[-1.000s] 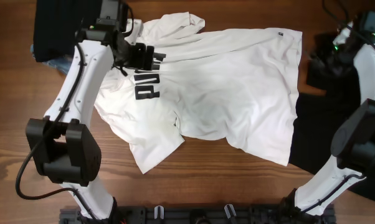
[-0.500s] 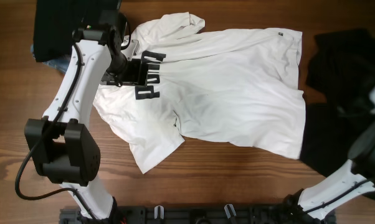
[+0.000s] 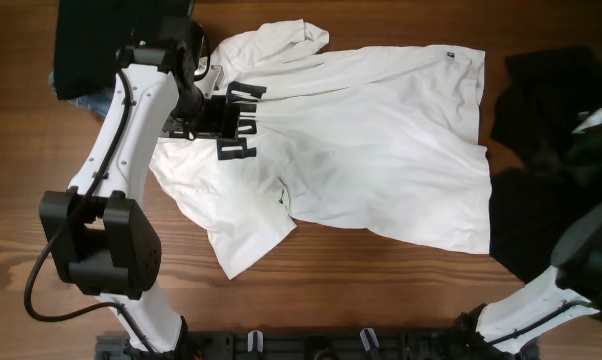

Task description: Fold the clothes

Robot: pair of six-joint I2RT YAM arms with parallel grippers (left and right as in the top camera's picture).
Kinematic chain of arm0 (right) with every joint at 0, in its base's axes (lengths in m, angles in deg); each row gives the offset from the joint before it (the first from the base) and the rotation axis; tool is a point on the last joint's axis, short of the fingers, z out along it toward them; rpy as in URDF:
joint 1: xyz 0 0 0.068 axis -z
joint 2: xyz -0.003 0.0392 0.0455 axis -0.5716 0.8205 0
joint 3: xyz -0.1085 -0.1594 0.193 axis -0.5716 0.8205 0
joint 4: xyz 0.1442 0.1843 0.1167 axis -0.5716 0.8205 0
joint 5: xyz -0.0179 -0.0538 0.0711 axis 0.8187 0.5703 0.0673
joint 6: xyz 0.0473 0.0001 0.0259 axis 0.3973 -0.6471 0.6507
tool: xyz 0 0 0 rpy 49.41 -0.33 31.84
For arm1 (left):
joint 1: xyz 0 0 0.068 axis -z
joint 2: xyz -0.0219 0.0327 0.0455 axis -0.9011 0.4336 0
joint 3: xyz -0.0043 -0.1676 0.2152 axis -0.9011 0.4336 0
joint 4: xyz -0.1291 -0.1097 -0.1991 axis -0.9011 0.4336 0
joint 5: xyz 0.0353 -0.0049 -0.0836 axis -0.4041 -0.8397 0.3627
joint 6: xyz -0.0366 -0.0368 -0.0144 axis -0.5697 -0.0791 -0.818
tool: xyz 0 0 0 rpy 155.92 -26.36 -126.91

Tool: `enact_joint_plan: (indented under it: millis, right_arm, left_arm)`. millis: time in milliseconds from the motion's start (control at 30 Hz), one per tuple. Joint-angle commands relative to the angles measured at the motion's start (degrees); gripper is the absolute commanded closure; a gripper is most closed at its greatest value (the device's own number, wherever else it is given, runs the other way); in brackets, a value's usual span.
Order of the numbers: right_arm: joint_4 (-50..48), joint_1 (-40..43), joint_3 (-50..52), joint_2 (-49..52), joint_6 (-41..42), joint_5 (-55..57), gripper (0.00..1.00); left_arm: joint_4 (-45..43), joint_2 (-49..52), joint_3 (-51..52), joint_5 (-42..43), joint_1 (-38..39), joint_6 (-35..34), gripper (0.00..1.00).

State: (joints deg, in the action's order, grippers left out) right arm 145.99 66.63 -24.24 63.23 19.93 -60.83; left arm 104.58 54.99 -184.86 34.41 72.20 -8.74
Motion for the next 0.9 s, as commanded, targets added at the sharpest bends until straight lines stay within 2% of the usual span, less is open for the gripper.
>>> enact_joint_plan:
  millis: [0,33,167,233,333,400,433,467,500,600,667,733,767,833,867]
  right_arm:
    - [-8.35,-2.56,13.05,0.04,7.10,7.54,0.86]
    - [-11.54,-2.25,16.04,0.04,9.11,9.88,0.90]
    - [-20.55,3.63,23.23,0.04,15.32,18.95,0.95]
    - [-21.29,8.96,21.57,0.02,15.32,24.48,0.96]
    - [-18.21,16.04,15.50,-0.02,16.94,22.95,0.96]
    - [-17.70,18.84,11.21,-0.17,14.12,18.91,0.96]
    - [-17.81,19.34,9.35,-0.20,11.54,16.33,0.90]
    - [-17.75,19.41,6.99,-0.37,5.84,10.58,0.72]
    - [-17.40,19.06,5.53,-1.05,0.37,2.73,0.60]
    - [-17.25,17.64,4.92,-7.13,-6.64,-11.10,0.48]
    - [-16.35,15.82,4.92,-12.98,-9.35,-16.15,0.37]
    - [-13.75,13.05,4.92,-18.64,-9.09,-17.00,0.18]
    - [-11.56,10.99,4.92,-21.07,-8.39,-17.00,0.09]
    - [-7.02,7.15,4.92,-22.99,-7.63,-16.81,0.08]
    - [-4.63,5.51,4.98,-22.97,-7.67,-16.68,0.08]
  left_arm:
    - [-0.02,-0.85,-0.09,-0.31,0.07,-0.13,0.06]
    - [-0.02,-0.85,-0.09,-0.31,0.07,-0.11,0.05]
    - [0.00,-0.85,-0.09,-0.31,0.07,-0.13,0.06]
    - [0.00,-0.85,-0.09,-0.31,0.07,-0.13,0.06]
    - [0.02,-0.85,-0.09,-0.31,0.07,-0.11,0.06]
    - [0.02,-0.85,-0.09,-0.31,0.07,-0.11,0.06]
    - [0.04,-0.85,-0.09,-0.33,0.07,-0.11,0.05]
    - [0.07,-0.85,-0.09,-0.33,0.07,-0.11,0.05]
    - [0.28,-0.85,-0.09,-0.33,0.07,-0.11,0.05]
    - [3.28,-0.85,-0.09,-0.55,-0.26,-0.13,0.07]
    - [6.71,-0.85,-0.09,-0.55,-1.36,-1.53,0.06]
    - [9.38,-0.85,0.22,-0.57,-3.17,-4.74,0.09]
    - [10.32,-0.85,1.09,-0.52,-4.57,-6.54,0.15]
    - [9.97,-0.85,5.03,-0.52,-7.06,-11.28,0.22]
    - [9.22,-0.85,7.04,-0.50,-7.93,-12.94,0.29]
